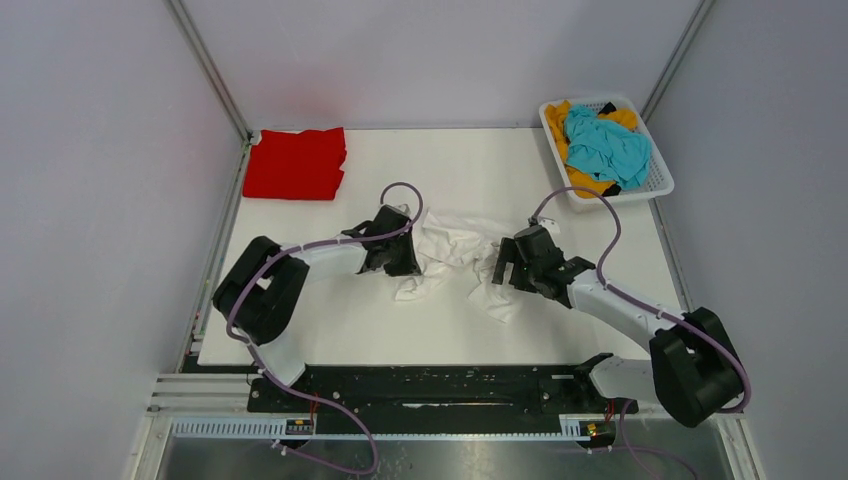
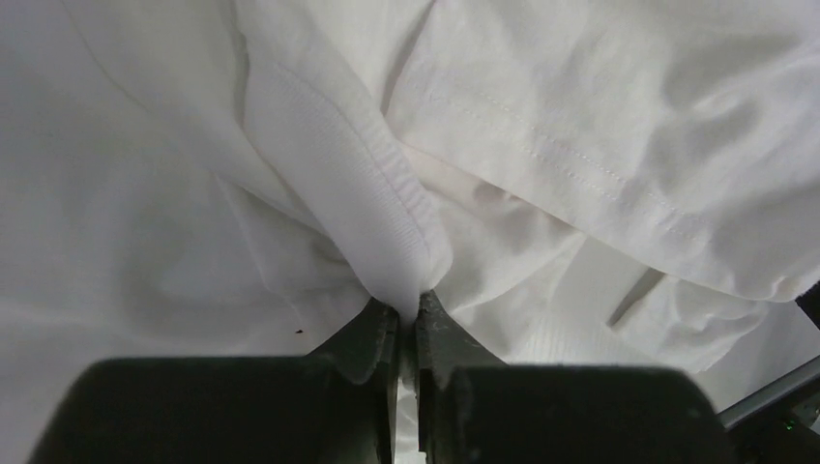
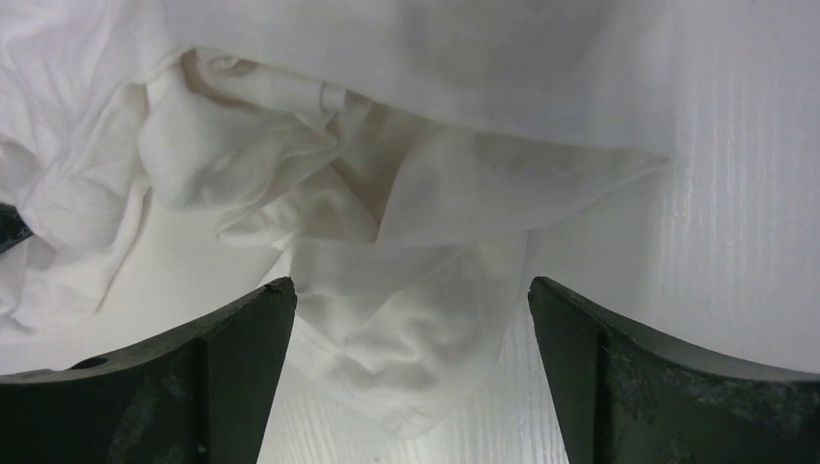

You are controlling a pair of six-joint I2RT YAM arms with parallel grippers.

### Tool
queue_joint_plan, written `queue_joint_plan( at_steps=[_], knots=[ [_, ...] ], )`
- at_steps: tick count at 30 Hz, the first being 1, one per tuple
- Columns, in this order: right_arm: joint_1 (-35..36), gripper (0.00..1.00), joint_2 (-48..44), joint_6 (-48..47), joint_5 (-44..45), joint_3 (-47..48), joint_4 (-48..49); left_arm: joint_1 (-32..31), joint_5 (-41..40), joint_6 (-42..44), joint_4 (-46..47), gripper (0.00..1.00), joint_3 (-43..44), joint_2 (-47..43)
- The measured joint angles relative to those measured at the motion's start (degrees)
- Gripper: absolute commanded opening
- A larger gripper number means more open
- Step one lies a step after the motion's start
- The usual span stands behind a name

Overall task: Fold and stack the t-shirts
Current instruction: Flatten out the tshirt

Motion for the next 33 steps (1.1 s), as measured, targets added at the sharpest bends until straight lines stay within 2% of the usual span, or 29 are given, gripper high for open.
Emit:
queue_joint_plan(
  at_steps=[4, 5, 8, 10, 12, 14, 16, 19, 21, 28, 33],
  knots=[
    [0.0, 0.89, 3.1, 2.2, 1.9, 0.0, 3.4, -0.2, -1.6, 0.3, 1.2, 0.0, -1.2, -1.7],
    [0.0, 0.83, 3.9, 2.8, 2.6, 0.0, 4.8, -0.2, -2.1, 0.4, 1.5, 0.0, -2.1, -3.0],
    [0.0, 0.72, 6.3, 3.5, 4.9, -0.1, 8.0, -0.2, -3.5, 0.9, 2.5, 0.0, -5.4, -8.9],
    [0.0, 0.58, 8.0, 3.5, 7.0, -0.3, 9.9, -0.2, -4.0, 1.1, 4.0, 0.0, -7.7, -13.8],
    [0.1, 0.39, 10.0, 3.3, 9.8, -0.4, 11.4, -0.2, -4.1, 1.3, 5.8, 0.0, -10.0, -18.4],
    [0.1, 0.15, 11.5, 3.0, 11.5, -0.4, 12.0, -0.2, -4.2, 1.4, 7.2, 0.0, -12.0, -22.9],
    [0.1, 0.0, 11.8, 2.6, 12.7, -0.5, 12.2, -0.2, -4.4, 1.5, 7.4, 0.0, -13.0, -26.0],
    [0.1, 0.0, 9.3, 1.8, 14.1, -1.0, 12.3, -0.2, -5.5, 1.6, 6.9, 0.0, -13.4, -30.5],
    [0.1, 0.0, 4.4, 0.7, 14.9, -1.3, 11.5, -0.2, -6.8, 1.9, 6.3, 0.0, -13.4, -34.2],
    [0.1, 0.0, -24.5, -7.4, 16.9, 2.9, 7.7, -0.2, -10.4, 4.4, 1.8, 0.0, -9.7, -50.6],
    [0.1, 0.0, -36.1, -12.9, 14.6, 10.8, 6.5, -0.2, -11.2, 6.7, 0.4, 0.0, -3.6, -61.5]
  ],
)
